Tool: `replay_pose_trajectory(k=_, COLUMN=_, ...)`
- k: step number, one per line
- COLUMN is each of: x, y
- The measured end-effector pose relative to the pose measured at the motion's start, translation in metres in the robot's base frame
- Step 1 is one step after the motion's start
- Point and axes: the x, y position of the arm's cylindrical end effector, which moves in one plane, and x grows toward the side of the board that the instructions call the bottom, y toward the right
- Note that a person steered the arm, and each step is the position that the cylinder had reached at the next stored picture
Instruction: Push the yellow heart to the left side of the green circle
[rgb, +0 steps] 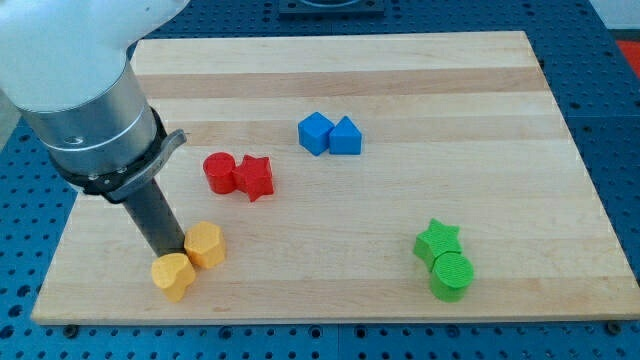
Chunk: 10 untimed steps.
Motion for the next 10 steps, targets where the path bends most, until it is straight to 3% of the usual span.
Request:
replay_pose_trajectory(k=2, x=0.017, y=-0.045)
replay_pose_trajectory(k=3, x=0.038, y=-0.025)
replay_pose_trajectory(k=5, x=0.038, y=0.078)
replay_pose_trajectory(k=7, x=0.038, y=0.141)
replay_pose_trajectory(k=10, x=0.018, y=0.126)
